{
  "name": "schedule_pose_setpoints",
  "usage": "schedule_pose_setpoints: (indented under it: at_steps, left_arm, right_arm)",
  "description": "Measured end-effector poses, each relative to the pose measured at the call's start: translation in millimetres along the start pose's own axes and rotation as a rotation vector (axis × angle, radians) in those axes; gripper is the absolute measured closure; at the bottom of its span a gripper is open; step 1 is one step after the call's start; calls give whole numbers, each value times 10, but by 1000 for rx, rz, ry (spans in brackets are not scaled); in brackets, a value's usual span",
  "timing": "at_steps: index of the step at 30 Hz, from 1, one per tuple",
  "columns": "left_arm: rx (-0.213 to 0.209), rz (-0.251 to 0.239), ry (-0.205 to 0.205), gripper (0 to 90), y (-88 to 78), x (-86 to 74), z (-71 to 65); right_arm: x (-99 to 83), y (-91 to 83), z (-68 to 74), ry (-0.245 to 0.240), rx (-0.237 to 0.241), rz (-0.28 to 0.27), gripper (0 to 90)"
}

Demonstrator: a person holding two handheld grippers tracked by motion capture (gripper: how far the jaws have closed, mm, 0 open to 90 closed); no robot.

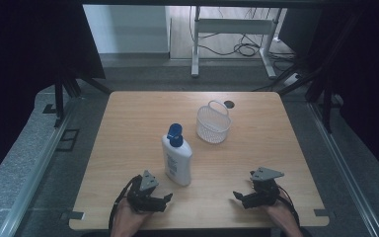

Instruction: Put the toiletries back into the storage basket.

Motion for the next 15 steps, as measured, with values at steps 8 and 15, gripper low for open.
schedule_pose_setpoints:
  at_steps: [8,15]
  left_arm:
    - [-5,21,-10,127,61,-45,26]
    - [-15,45,-6,127,135,-89,20]
  right_arm:
    - [78,-25,77,-28,17,-1,0]
    - [144,-35,136,-53,45,-9,0]
Point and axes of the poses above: each handheld gripper's, and its own axes: y roughly forward along the jaws, x roughly out of its top, z roughly to its left, the point moved 4 cm from there along y, roughly forward along the jaws, and after that the axes turned 12 degrees about z, right-handed, at the moved point
